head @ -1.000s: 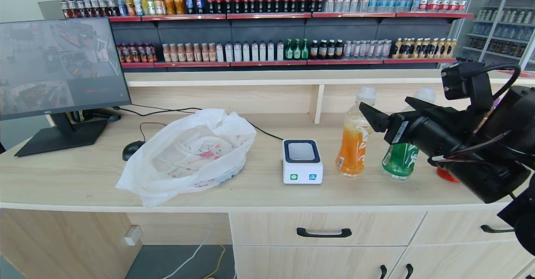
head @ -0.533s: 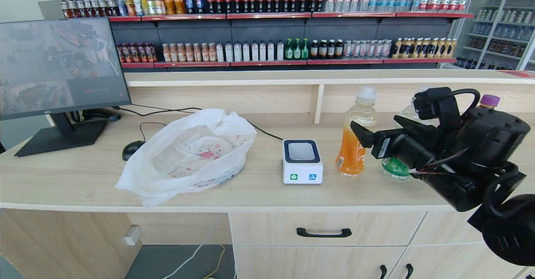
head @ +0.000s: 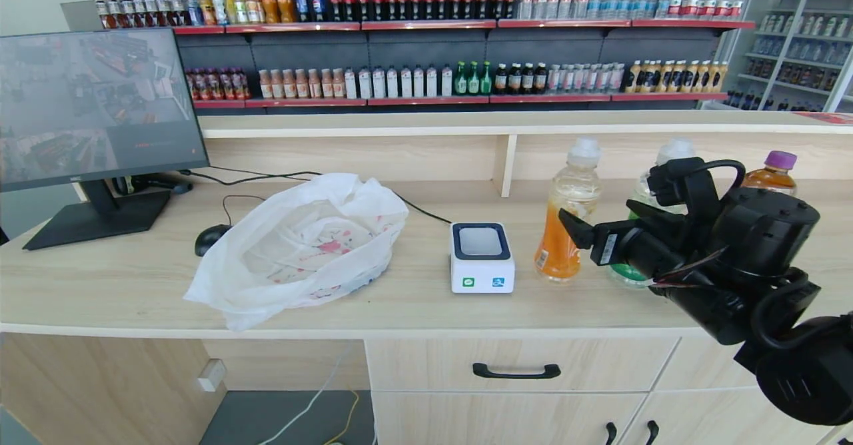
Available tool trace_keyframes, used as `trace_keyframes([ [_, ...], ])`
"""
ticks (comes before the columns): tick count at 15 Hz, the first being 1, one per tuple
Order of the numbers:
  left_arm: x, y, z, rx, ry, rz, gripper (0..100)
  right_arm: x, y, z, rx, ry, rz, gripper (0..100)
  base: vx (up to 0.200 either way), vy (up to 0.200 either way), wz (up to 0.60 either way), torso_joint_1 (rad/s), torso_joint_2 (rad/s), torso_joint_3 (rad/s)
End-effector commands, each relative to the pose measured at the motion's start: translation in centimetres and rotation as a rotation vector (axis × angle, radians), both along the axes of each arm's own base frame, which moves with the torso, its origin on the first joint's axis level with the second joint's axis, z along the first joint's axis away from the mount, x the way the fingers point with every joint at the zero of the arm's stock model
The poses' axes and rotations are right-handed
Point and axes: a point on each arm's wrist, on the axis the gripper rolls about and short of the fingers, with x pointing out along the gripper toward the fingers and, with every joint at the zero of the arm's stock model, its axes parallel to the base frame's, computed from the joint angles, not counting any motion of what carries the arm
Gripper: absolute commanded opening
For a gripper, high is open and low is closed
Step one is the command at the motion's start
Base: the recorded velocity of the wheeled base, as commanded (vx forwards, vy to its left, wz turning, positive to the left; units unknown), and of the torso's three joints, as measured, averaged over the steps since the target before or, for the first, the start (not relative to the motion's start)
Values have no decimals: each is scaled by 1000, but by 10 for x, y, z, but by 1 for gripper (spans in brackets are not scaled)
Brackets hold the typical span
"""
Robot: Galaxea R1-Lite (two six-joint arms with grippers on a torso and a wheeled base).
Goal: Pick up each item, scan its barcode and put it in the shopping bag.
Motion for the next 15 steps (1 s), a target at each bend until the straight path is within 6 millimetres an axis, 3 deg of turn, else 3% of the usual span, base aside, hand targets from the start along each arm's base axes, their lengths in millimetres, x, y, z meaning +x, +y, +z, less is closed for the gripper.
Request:
trace_keyframes([
  [1,0,0,0,0,-1,0,100,2,0,-5,-8,16,-3,100,0,0,0,0,0,0],
  [10,0,0,0,0,0,0,100,14,3,-23,-30,53,-3,100,0,0,0,0,0,0],
  [15,0,0,0,0,0,0,100,25,8,-22,-26,39,-3,100,0,0,0,0,0,0],
])
